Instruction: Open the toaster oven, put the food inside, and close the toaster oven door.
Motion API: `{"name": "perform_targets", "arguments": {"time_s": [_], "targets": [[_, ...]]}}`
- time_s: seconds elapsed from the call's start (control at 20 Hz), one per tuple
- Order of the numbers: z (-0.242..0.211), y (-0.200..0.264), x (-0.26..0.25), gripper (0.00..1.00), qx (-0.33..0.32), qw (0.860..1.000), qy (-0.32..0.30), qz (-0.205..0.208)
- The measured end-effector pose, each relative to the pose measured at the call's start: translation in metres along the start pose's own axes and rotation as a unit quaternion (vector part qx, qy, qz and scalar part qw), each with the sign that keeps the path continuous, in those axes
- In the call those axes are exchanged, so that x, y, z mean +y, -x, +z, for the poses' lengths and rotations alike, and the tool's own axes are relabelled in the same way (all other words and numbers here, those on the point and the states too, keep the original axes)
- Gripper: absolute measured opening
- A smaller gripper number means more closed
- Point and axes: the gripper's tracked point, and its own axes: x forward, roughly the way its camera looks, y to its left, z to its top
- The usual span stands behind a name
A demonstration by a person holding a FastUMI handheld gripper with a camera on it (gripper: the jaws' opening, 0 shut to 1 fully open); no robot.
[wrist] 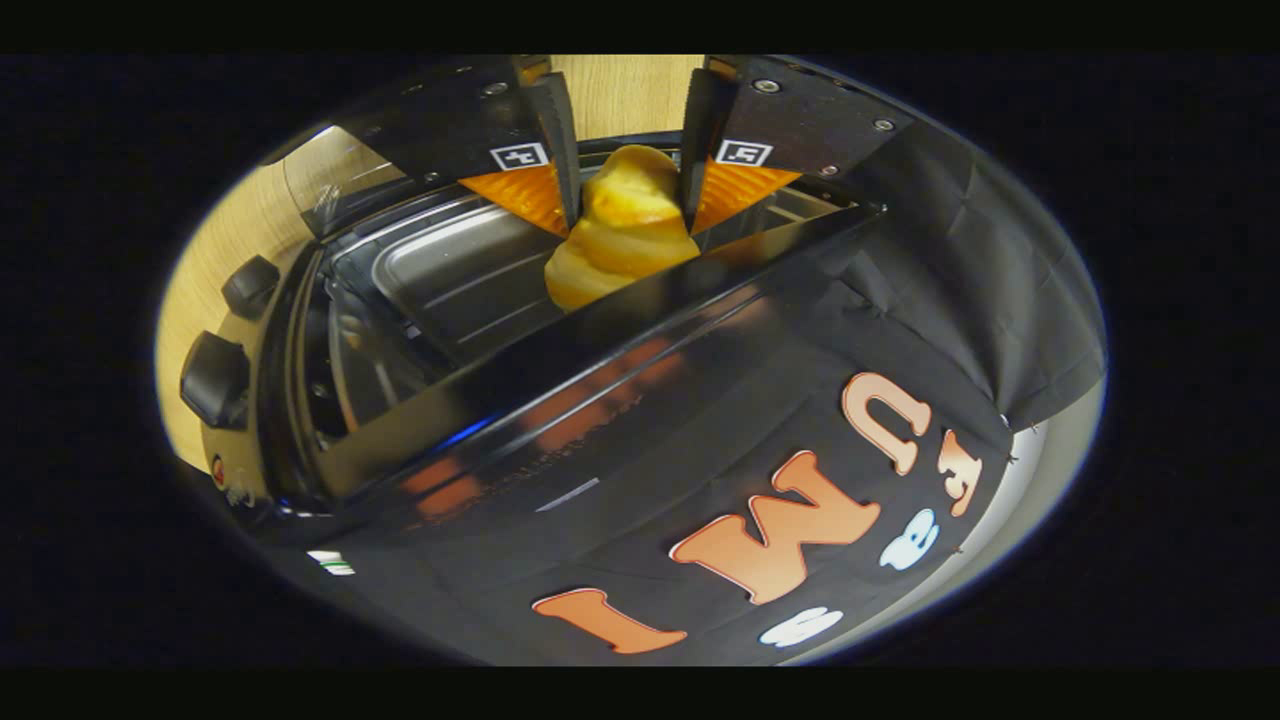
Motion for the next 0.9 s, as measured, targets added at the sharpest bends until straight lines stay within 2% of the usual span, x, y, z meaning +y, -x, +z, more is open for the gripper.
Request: {"name": "perform_targets", "arguments": {"time_s": [0.15, 0.35, 0.65, 0.9], "targets": [[0.002, -0.001, 0.002, 0.47, -0.012, 0.999, 0.026, -0.014], [0.005, 0.002, -0.006, 0.66, -0.029, 0.995, 0.076, -0.051], [0.004, 0.018, -0.008, 0.72, -0.020, 0.994, 0.094, -0.060], [0.004, 0.071, 0.001, 0.77, -0.049, 0.986, 0.149, -0.052]]}}
